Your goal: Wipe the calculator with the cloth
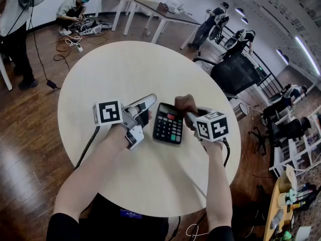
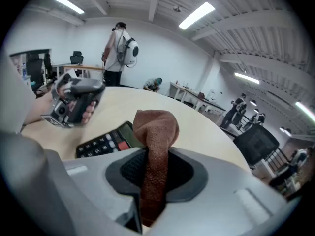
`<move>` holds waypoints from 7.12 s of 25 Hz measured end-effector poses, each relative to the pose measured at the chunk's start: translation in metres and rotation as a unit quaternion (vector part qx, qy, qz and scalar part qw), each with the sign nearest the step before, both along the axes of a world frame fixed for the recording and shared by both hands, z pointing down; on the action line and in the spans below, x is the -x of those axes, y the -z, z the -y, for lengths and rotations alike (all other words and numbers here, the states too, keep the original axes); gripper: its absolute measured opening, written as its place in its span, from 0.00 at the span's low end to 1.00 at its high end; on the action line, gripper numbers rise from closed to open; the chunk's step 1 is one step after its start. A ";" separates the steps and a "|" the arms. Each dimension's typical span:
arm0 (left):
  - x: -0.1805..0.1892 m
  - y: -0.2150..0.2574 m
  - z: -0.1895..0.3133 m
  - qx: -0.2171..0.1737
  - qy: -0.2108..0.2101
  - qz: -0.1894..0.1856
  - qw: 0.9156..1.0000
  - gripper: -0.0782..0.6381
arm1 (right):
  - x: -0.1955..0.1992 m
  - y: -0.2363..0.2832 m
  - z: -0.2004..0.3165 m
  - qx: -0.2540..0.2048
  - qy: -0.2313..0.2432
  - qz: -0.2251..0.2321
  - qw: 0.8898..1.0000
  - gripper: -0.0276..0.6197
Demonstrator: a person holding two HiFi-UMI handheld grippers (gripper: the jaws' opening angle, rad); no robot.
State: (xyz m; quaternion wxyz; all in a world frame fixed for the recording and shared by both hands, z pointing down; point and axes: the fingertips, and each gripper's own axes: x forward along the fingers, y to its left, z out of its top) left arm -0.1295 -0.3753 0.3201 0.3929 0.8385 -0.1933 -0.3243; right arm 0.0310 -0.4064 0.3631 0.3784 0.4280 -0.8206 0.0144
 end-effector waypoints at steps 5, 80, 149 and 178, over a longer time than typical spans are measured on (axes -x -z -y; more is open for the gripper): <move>-0.002 0.002 -0.002 0.008 0.000 -0.031 0.999 0.10 | 0.091 -0.007 -0.016 0.021 0.108 0.012 0.994 0.17; -0.003 0.002 -0.003 0.005 -0.003 -0.032 0.999 0.10 | 0.033 0.006 -0.001 -0.084 0.122 -0.113 0.982 0.17; -0.012 0.003 -0.002 -0.027 -0.013 0.012 0.999 0.10 | 0.006 -0.052 -0.110 0.073 0.264 -0.161 0.948 0.17; -0.041 -0.039 0.015 -0.060 -0.074 0.328 0.940 0.19 | -0.011 -0.035 -0.171 0.016 0.221 0.023 0.975 0.17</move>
